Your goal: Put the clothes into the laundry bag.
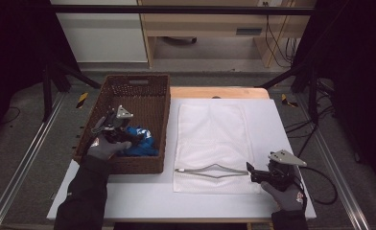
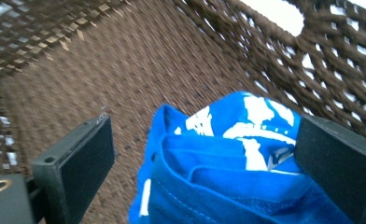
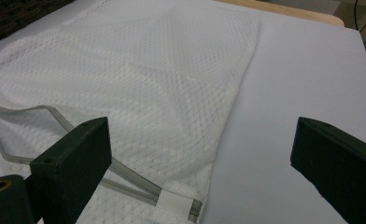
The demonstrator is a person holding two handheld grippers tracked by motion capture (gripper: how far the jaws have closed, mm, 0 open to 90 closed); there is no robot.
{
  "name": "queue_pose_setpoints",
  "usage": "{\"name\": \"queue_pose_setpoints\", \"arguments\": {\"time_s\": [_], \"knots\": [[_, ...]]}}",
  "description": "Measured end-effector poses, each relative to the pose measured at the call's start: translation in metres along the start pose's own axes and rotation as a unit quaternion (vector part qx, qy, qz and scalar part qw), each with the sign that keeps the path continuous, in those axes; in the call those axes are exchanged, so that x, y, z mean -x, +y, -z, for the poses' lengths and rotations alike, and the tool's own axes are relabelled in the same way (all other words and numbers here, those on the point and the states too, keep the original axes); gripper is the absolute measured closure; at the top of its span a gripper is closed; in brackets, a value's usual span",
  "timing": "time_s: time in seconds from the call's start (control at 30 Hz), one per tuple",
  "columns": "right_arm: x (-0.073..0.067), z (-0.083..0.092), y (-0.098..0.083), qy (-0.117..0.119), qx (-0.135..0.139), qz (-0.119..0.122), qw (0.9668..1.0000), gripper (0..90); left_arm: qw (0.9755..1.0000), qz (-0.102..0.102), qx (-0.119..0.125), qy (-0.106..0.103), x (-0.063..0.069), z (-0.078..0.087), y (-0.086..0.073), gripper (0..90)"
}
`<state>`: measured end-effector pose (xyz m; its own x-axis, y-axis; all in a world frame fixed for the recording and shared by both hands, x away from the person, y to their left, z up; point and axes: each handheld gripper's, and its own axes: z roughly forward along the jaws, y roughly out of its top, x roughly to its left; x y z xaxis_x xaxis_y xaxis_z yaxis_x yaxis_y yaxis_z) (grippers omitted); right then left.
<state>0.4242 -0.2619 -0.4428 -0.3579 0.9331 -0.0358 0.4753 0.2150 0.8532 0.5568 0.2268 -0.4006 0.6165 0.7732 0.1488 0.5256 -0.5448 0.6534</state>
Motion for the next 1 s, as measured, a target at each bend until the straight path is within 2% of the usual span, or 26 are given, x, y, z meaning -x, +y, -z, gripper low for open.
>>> {"name": "queue_pose_setpoints", "arguments": {"time_s": [0.1,0.13,0.2,0.23,0.37,0.57,0.63,0.8,0.83,0.87,0.93,1.0], "knots": [[-0.001,0.0,0.0,0.002,-0.003,0.001,1.0,5.5,0.9998,-0.008,-0.015,-0.009,0.002,-0.005,0.0,3.5],[-0.001,-0.001,0.0,0.002,-0.003,0.002,1.0,5.5,0.9997,-0.007,-0.017,-0.013,0.002,-0.006,-0.001,3.4],[-0.001,-0.001,0.0,0.002,-0.003,0.001,1.0,5.4,0.9991,-0.008,-0.038,-0.017,0.002,-0.011,-0.002,2.8],[-0.001,-0.001,0.0,0.002,-0.004,0.0,1.0,5.4,0.9991,-0.008,-0.038,-0.017,0.002,-0.011,-0.002,2.6],[-0.002,-0.001,0.0,0.003,-0.005,0.002,1.0,5.3,0.9963,-0.027,-0.079,-0.019,0.004,-0.02,-0.002,2.2],[-0.001,-0.002,-0.001,0.002,-0.006,0.003,1.0,5.3,0.9921,-0.047,-0.115,-0.013,0.008,-0.029,-0.004,2.4],[-0.002,-0.002,-0.001,0.002,-0.005,0.003,1.0,5.3,0.9906,-0.047,-0.128,-0.011,0.008,-0.032,-0.004,2.7],[-0.002,-0.001,0.0,0.002,-0.005,0.002,1.0,5.3,0.9883,-0.037,-0.146,-0.021,0.006,-0.035,-0.005,4.7],[-0.002,-0.001,0.0,0.002,-0.005,0.002,1.0,5.3,0.9862,-0.033,-0.16,-0.029,0.005,-0.038,-0.006,5.6],[-0.002,-0.001,0.0,0.002,-0.005,0.003,1.0,5.3,0.9852,-0.032,-0.165,-0.034,0.005,-0.039,-0.006,6.9],[-0.002,-0.001,0.0,0.003,-0.006,0.004,1.0,5.3,0.9837,-0.03,-0.172,-0.042,0.005,-0.04,-0.006,11.4],[-0.002,-0.001,0.0,0.002,-0.006,0.004,1.0,5.3,0.9828,-0.032,-0.174,-0.052,0.005,-0.041,-0.006,19.5]]}}
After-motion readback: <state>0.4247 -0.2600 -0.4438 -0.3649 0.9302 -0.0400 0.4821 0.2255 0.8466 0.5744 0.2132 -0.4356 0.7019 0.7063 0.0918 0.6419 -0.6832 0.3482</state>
